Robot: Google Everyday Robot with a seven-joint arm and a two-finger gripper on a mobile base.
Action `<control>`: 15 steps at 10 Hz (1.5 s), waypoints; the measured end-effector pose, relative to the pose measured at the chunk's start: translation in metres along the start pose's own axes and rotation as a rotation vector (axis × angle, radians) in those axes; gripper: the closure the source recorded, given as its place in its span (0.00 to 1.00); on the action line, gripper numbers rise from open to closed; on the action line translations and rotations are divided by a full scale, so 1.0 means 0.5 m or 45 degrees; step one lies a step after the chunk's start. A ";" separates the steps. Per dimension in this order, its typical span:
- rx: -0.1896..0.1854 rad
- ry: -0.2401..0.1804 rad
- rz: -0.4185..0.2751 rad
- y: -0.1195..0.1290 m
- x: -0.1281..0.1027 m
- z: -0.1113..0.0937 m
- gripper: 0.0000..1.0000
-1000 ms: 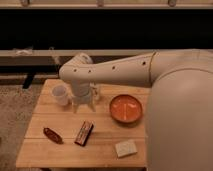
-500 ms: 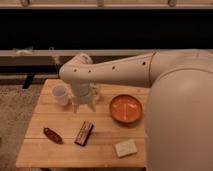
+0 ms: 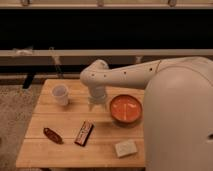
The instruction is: Push the ceramic bowl across the table
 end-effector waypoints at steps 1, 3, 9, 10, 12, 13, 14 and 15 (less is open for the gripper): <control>0.005 0.004 0.039 -0.041 -0.015 0.029 0.35; 0.017 -0.006 0.142 -0.134 -0.068 0.082 0.35; -0.009 0.002 0.303 -0.219 -0.120 0.140 0.35; -0.027 0.006 0.329 -0.227 -0.119 0.148 0.35; -0.083 -0.001 0.365 -0.248 -0.116 0.135 0.49; -0.118 -0.009 0.359 -0.238 -0.116 0.123 0.57; -0.156 -0.022 0.361 -0.231 -0.117 0.105 0.66; -0.182 -0.030 0.358 -0.227 -0.115 0.093 0.75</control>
